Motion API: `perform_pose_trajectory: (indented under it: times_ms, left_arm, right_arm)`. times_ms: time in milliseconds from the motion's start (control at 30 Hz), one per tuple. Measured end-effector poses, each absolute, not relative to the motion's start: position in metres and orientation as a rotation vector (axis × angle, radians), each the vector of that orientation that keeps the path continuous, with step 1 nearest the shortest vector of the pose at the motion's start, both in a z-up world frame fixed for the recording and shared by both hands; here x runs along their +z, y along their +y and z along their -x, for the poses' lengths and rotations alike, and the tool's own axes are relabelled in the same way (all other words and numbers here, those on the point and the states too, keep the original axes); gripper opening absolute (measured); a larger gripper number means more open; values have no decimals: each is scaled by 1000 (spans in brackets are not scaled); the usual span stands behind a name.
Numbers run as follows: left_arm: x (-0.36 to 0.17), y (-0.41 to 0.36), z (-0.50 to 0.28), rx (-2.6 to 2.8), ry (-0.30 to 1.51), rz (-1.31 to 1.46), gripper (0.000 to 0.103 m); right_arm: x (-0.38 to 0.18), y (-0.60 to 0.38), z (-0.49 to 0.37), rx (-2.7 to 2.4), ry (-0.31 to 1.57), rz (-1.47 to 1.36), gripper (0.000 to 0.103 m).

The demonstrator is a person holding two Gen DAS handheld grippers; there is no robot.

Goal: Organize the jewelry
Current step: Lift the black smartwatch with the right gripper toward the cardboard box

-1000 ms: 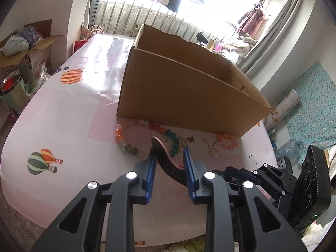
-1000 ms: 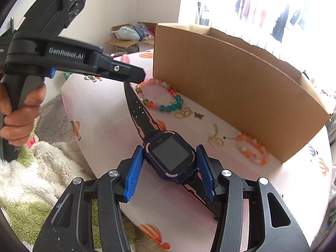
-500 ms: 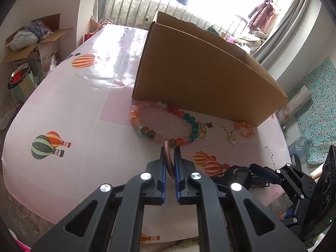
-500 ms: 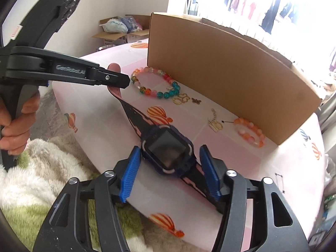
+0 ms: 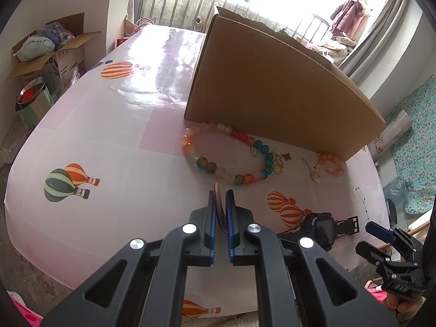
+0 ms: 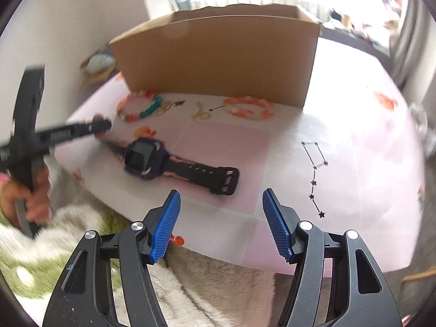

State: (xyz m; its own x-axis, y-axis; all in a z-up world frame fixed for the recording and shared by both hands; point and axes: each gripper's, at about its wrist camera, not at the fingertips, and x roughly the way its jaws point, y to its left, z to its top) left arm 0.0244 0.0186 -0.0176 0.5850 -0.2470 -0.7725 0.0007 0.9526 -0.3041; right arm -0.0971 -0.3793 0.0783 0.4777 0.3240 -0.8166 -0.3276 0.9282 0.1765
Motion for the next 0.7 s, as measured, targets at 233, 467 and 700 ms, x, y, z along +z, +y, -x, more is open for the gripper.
perform_pose_trajectory:
  times_ms: [233, 467, 700]
  left_arm:
    - [-20, 18, -27, -137, 945, 282, 6]
    - [-21, 18, -26, -128, 939, 282, 6]
    - [-11, 19, -21, -138, 913, 281, 6]
  right_arm:
    - [64, -392, 70, 441, 1039, -262, 32]
    - [60, -392, 65, 435, 1053, -316, 8]
    - [82, -397, 81, 435, 980, -318, 3]
